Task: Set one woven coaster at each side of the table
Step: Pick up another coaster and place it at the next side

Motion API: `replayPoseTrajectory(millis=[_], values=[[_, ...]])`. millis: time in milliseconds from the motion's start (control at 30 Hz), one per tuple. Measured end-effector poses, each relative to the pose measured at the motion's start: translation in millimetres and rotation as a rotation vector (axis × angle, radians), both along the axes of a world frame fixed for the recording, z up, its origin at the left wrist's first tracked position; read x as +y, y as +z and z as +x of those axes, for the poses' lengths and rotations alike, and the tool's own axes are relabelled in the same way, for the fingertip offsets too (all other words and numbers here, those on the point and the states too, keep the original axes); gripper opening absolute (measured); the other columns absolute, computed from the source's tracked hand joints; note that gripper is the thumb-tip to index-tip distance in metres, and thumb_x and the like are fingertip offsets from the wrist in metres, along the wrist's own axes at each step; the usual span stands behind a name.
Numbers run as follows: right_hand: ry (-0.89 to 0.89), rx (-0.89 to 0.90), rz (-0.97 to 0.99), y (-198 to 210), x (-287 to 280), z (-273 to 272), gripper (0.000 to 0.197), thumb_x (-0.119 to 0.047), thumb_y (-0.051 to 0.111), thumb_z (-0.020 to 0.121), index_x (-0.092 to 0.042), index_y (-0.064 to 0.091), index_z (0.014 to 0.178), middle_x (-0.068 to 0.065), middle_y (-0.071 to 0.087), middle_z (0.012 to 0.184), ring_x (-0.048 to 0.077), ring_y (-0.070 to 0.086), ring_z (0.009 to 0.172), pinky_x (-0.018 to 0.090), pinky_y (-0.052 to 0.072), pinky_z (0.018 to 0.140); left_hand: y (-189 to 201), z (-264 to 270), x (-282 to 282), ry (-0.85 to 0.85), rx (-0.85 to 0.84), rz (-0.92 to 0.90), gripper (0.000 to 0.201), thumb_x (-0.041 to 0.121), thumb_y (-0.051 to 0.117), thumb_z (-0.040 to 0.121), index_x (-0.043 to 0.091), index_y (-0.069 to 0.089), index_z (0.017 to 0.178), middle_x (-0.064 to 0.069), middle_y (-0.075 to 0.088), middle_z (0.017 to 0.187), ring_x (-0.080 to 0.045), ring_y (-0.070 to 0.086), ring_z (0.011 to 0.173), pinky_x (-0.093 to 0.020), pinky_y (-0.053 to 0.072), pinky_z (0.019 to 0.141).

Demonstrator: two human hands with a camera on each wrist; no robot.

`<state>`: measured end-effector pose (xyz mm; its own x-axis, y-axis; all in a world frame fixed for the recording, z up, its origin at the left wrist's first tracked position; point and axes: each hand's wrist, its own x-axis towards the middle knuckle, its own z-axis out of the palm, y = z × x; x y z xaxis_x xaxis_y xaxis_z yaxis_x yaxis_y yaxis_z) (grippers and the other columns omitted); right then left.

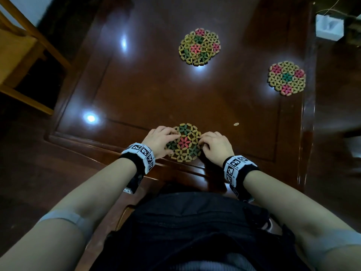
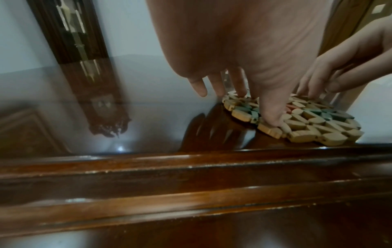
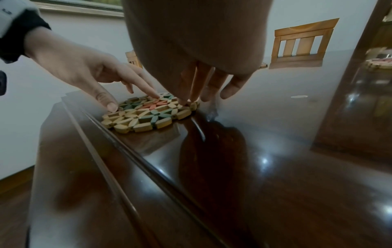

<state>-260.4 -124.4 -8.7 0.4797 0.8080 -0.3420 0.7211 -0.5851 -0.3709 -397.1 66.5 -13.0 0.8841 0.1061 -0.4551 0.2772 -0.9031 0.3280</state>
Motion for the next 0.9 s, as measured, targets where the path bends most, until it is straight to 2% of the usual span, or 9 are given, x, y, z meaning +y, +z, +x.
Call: replayPoseTrajectory(millis=[100, 233, 300, 500, 900], values=[[0.019, -0.036, 0.02, -0.4, -1.1, -1.0, 0.027, -0.021, 0.052, 0.087, -0.022, 0.064, 0.111, -0.004, 0.06, 0.123, 0.021, 0.052, 0.107, 0.035, 0.042, 0.086, 2.2, 1.3, -1.9, -0.072, 0.012, 0.028, 0.066, 0.038, 0.063, 0.084, 0.033, 0.034, 0.143, 0.011, 0.034, 0.15, -0.019, 0.025, 0.139, -0.04, 0.025, 0.112], [0.07, -0.026, -0.016, -1.9, 0.4, -3.6, 0.048, -0.031, 0.06, 0.084, -0.028, 0.05, 0.131, -0.006, 0.048, 0.138, 0.022, 0.043, 0.123, 0.038, 0.036, 0.099, 5.5, 4.7, -3.4, -0.096, 0.022, 0.055, 0.065, 0.035, 0.061, 0.086, 0.034, 0.032, 0.144, 0.011, 0.032, 0.152, -0.019, 0.024, 0.141, -0.041, 0.024, 0.112], [0.071, -0.035, -0.056, -3.9, 2.0, -4.5, 0.053, -0.034, 0.059, 0.085, -0.03, 0.045, 0.135, -0.007, 0.043, 0.143, 0.022, 0.037, 0.128, 0.039, 0.031, 0.104, 7.0, 6.3, -4.5, -0.093, 0.026, 0.066, 0.064, 0.033, 0.06, 0.087, 0.033, 0.031, 0.144, 0.011, 0.031, 0.153, -0.019, 0.023, 0.141, -0.041, 0.024, 0.113], [0.032, -0.056, -0.055, -7.4, 7.5, -3.7, 0.052, -0.033, 0.057, 0.087, -0.031, 0.043, 0.137, -0.007, 0.041, 0.145, 0.022, 0.036, 0.13, 0.038, 0.031, 0.105, 8.0, 9.3, -5.3, -0.076, 0.008, 0.124, 0.06, 0.032, 0.057, 0.089, 0.031, 0.032, 0.144, 0.011, 0.03, 0.154, -0.016, 0.022, 0.143, -0.038, 0.024, 0.113], [0.065, -0.038, -0.037, -8.1, 8.1, -4.8, 0.053, -0.034, 0.058, 0.087, -0.03, 0.042, 0.138, -0.006, 0.041, 0.145, 0.022, 0.036, 0.13, 0.039, 0.033, 0.105, 11.3, 4.7, -4.6, -0.089, 0.026, 0.137, 0.06, 0.03, 0.058, 0.089, 0.032, 0.033, 0.144, 0.01, 0.03, 0.155, -0.018, 0.024, 0.143, -0.039, 0.028, 0.112]])
